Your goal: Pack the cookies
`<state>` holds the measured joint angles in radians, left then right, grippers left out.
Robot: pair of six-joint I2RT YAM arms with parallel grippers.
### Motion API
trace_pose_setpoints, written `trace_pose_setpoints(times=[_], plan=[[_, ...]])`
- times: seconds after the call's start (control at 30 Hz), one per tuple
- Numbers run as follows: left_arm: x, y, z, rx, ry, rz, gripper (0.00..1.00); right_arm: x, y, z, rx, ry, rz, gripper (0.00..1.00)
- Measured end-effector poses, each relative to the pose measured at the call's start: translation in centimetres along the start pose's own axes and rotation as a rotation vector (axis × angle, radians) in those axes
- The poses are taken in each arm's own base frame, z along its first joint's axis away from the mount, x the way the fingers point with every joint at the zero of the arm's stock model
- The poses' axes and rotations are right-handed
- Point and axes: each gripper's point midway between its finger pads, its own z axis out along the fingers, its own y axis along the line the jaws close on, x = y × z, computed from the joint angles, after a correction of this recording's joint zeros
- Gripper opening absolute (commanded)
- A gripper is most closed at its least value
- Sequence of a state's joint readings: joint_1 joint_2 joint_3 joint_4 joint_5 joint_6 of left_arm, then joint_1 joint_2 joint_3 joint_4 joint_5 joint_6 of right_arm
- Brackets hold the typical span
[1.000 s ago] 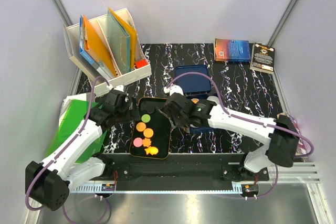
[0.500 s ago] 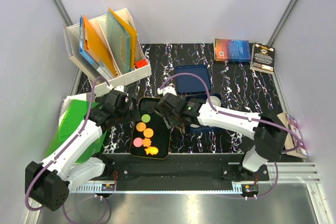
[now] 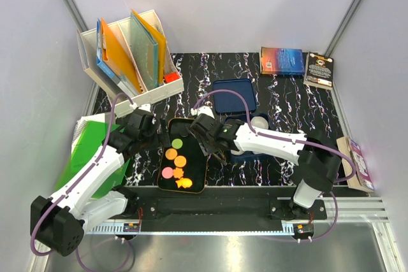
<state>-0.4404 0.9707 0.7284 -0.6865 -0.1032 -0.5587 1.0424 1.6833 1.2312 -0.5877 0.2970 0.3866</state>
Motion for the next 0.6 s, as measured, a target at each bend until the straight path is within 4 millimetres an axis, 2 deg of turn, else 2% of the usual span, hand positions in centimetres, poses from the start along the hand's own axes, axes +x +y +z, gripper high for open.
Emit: trace_pose_setpoints(times=[0.3,0.6], plan=[[0.0,0.0,0.0,0.002,0.001,0.001,0.99,0.3,-0.1,-0.2,-0.005,0.004,0.02,0.61],[0.1,-0.1,0.0,0.003,0.002,0.004,0.99,-0.4,-0.7,-2.7,-0.027,-0.051,0.058,0.63]])
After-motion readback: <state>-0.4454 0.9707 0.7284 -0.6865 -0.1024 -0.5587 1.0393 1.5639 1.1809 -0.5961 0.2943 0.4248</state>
